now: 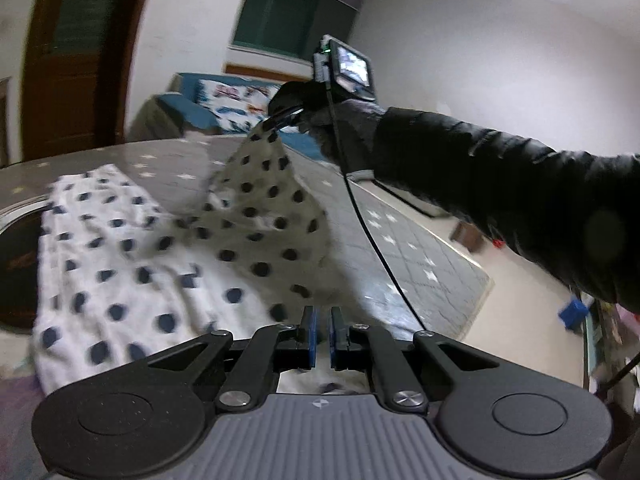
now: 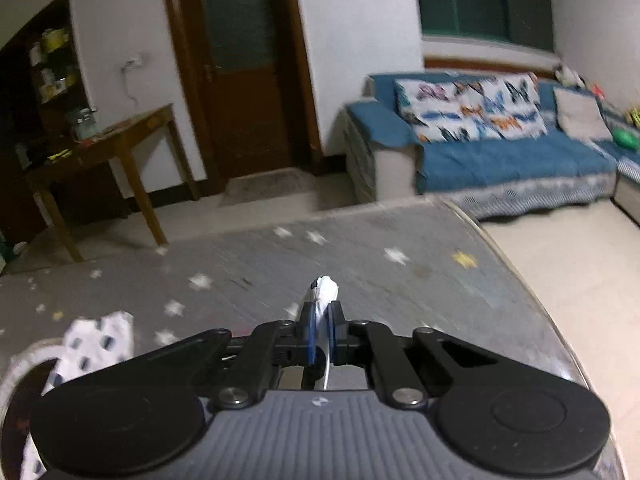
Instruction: Fold clothes
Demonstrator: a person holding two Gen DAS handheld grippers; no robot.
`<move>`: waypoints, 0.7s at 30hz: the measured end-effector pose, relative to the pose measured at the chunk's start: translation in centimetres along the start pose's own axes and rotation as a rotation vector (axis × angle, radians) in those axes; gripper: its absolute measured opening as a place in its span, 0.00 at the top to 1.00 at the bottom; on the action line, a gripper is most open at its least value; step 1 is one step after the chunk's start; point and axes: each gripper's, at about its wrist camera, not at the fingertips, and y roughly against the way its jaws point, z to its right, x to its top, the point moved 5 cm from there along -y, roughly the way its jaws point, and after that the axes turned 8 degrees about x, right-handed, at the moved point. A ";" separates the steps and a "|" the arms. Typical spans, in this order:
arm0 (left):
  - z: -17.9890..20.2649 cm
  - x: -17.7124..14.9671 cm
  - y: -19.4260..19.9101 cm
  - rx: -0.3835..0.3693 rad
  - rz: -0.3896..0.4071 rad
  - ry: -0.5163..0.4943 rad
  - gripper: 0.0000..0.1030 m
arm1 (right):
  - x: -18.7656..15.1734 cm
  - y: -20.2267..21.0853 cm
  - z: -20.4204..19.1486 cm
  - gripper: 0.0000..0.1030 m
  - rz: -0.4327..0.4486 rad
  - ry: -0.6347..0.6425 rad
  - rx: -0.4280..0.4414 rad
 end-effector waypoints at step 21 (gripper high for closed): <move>5.6 -1.8 -3.4 -0.134 -0.131 -0.135 0.68 | 2.2 -1.6 -8.2 0.95 -0.004 0.167 0.008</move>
